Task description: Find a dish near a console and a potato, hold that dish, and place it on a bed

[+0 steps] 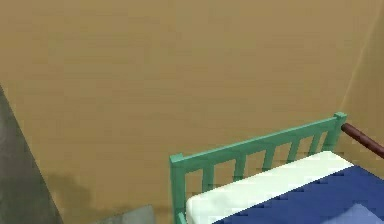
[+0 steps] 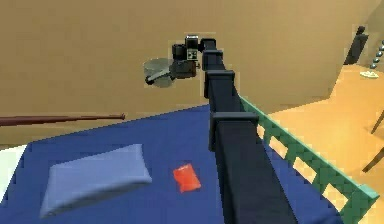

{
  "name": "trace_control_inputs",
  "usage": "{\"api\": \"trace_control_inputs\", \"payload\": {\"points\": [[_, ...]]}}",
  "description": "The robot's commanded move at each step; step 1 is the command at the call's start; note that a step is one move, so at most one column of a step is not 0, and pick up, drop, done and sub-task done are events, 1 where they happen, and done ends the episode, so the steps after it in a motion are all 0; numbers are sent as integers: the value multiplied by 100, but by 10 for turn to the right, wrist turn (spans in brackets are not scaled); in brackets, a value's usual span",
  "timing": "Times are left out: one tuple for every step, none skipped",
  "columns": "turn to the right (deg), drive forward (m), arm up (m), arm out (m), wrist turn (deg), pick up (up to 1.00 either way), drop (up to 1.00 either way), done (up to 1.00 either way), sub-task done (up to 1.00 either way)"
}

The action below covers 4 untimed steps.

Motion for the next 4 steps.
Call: {"api": "trace_control_inputs", "payload": {"points": [[0, 0, -40, 0, 0, 0, 0, 0, 0], [0, 0, -32, 0, 0, 0, 0, 0, 0], [0, 0, 0, 0, 0, 0, 100, 0, 0], [0, 0, 10, 0, 0, 0, 0, 0, 0]]}}
